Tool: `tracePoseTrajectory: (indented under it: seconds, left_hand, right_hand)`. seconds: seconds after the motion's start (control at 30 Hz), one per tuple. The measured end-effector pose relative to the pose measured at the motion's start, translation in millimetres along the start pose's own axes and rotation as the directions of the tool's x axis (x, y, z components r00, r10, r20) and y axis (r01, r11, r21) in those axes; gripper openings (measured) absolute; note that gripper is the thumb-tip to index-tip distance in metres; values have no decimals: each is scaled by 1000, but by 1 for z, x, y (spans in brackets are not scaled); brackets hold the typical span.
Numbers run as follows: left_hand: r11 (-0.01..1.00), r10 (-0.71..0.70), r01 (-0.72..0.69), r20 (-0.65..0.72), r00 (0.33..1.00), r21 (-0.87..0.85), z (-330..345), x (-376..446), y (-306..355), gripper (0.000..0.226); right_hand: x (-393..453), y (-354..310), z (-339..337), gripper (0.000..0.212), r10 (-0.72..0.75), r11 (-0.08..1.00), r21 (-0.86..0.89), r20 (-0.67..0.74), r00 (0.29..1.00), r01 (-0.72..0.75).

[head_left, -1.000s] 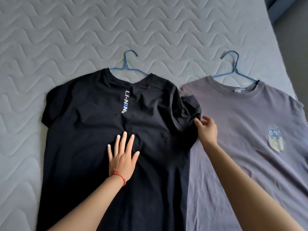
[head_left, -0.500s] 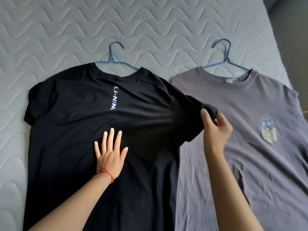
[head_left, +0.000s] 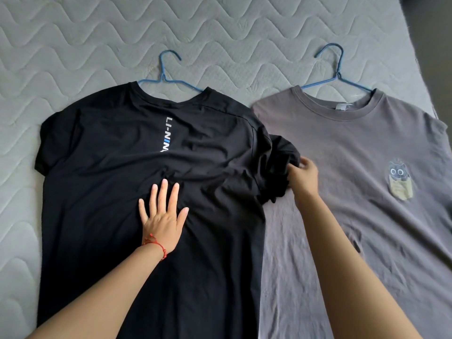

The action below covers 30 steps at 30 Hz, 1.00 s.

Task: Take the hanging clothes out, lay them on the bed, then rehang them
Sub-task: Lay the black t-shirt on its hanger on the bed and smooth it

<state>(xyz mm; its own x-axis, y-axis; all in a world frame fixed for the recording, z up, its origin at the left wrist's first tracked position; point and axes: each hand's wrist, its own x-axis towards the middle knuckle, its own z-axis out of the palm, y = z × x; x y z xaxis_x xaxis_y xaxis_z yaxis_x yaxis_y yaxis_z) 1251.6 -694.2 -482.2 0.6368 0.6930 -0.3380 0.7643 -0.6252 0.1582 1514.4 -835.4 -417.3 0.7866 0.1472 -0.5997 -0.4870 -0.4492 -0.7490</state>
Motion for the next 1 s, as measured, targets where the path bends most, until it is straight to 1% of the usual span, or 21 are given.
tracePoseTrajectory:
  seconds: [0.03,0.07,0.1,0.17,0.23,0.27,0.3,0.33,0.4,0.43,0.47,0.5,0.53,0.57,0.63,0.7,0.77,0.8,0.9,0.97,1.0]
  left_hand:
    - [1000,1,-1,-2,1000,-4,0,0,0,77]
    - [1000,0,0,-2,1000,-6,-1,0,0,78]
    - [1000,-1,1,2,1000,-6,-2,0,1,77]
    - [1000,-6,6,15,1000,-6,-3,-1,2,73]
    - [1000,-12,12,20,1000,-9,-4,0,3,69]
    - [1000,-13,13,23,1000,-9,-4,0,3,68]
    - [1000,-13,14,25,1000,-7,-4,0,3,68]
    - [1000,-13,13,26,1000,-6,-4,0,2,68]
    - [1000,-12,12,25,1000,-7,-3,0,2,68]
    - [1000,-11,12,22,1000,-11,-3,0,2,68]
    - [1000,-10,11,18,1000,-15,-3,0,2,68]
    - [1000,-10,10,18,1000,-16,-3,0,2,68]
    - [1000,-10,11,22,1000,-14,-3,0,2,69]
    - [1000,-10,11,22,1000,-13,-3,-1,2,69]
    - [1000,-4,4,22,1000,-13,-4,-1,2,69]
    - [1000,-1,1,51,999,-8,-6,0,2,69]
    - [1000,5,-5,77,997,-2,-8,0,2,68]
    - [1000,10,-10,87,996,-1,-10,1,2,66]
    - [1000,23,-21,116,993,-20,-14,0,1,64]
    - [999,44,-40,139,989,-33,-17,0,0,68]
    - [997,61,-54,151,987,-45,-20,0,-1,68]
  right_hand:
    - [-2,-1,1,10,-24,999,-28,29,999,25]
    - [-1,-1,-2,15,-52,998,-19,21,998,52]
    - [-1,-4,-8,17,-88,996,20,-19,996,88]
    - [0,-15,-27,24,-158,974,135,-163,974,180]
    - [4,-23,-49,27,-152,929,296,-242,958,222]
    - [6,-24,-58,27,-128,918,335,-251,960,210]
    - [8,-24,-64,27,-105,924,334,-255,961,189]
    - [11,-23,-69,29,-74,944,292,-262,962,152]
    - [14,-19,-76,29,14,990,136,-294,956,28]
    - [14,-15,-79,24,60,998,40,-338,939,-49]
    - [13,-10,-82,25,91,990,-60,-395,914,-124]
    - [12,-4,-82,32,92,973,-150,-457,885,-178]
    - [9,2,-81,37,57,954,-229,-502,863,-196]
    - [4,7,-75,38,0,945,-281,-518,855,-170]
    - [-10,17,-54,45,-100,942,-328,-465,879,-67]
    - [-22,26,-30,64,-113,958,-288,-386,915,-3]
    - [-28,28,-9,74,-77,975,-224,-374,924,-10]
    - [-27,29,-3,73,-37,981,-189,-375,926,-37]
    - [-17,34,-3,57,110,990,-47,-359,927,-136]
    - [-16,36,-13,51,170,984,30,-423,890,-174]
    - [-19,37,-19,49,178,981,19,-480,859,-193]
